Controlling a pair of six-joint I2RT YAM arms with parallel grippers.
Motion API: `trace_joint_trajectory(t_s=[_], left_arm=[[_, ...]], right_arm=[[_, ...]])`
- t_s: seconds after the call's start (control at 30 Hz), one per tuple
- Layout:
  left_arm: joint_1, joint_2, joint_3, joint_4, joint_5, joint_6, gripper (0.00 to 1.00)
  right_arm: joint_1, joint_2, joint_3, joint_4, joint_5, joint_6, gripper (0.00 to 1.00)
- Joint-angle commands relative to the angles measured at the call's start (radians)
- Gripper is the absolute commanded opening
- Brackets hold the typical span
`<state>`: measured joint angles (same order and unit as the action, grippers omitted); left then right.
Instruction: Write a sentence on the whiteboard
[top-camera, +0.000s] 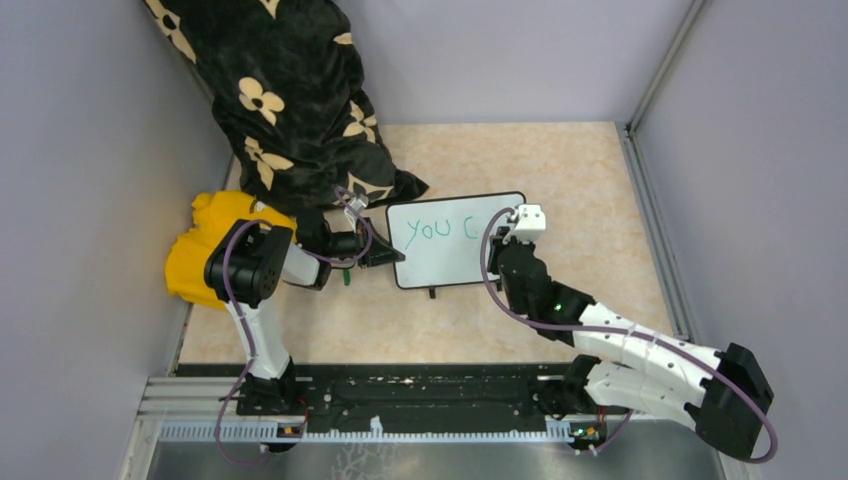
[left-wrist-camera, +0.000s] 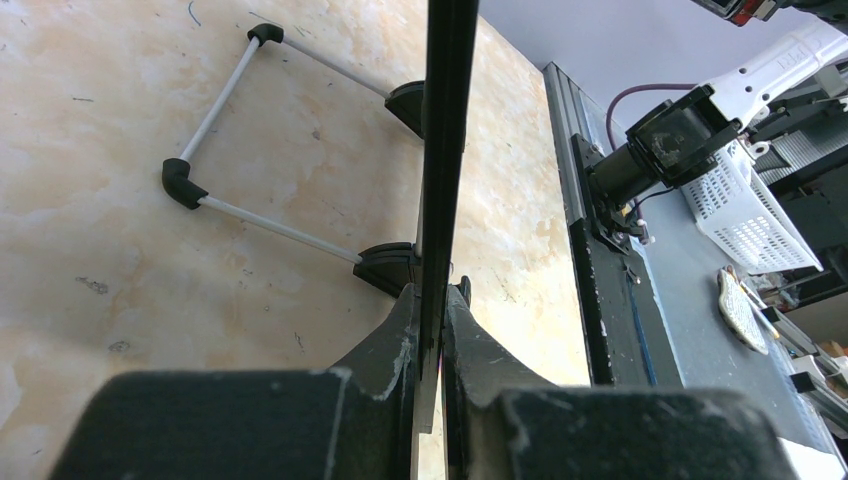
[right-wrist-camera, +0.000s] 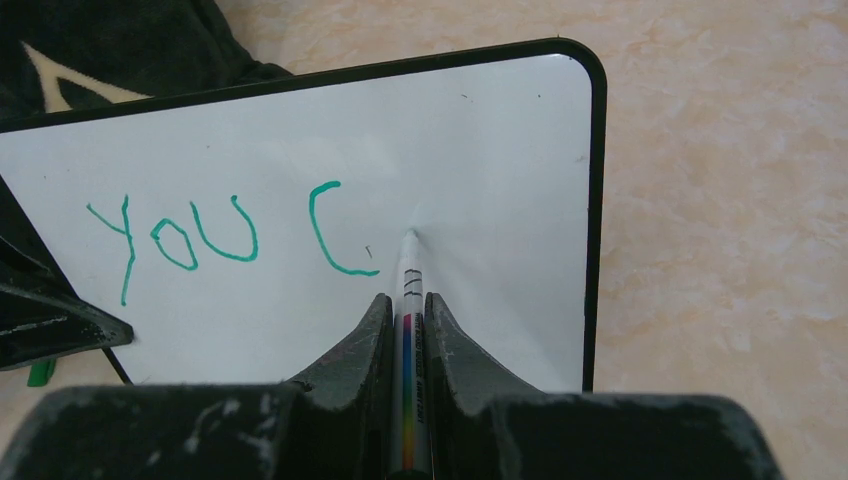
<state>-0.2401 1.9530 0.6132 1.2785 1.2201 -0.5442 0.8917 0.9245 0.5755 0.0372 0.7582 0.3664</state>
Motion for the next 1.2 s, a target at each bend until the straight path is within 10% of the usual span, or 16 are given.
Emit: trace_joint_trajectory(t_s=[0.0,1.17], left_arm=[[-0.005,0.018,-0.002,-0.093,-0.004,0.015,0.0],[-0.008,0.017,0.001,-0.109,-0.004,0.023,0.0]], right_arm=[[-0.015,0.01,0.042,0.073,0.004,-0.019,0.0],[-0.019,-0.03,-0.032,-0.019,-0.005,0.046,0.0]])
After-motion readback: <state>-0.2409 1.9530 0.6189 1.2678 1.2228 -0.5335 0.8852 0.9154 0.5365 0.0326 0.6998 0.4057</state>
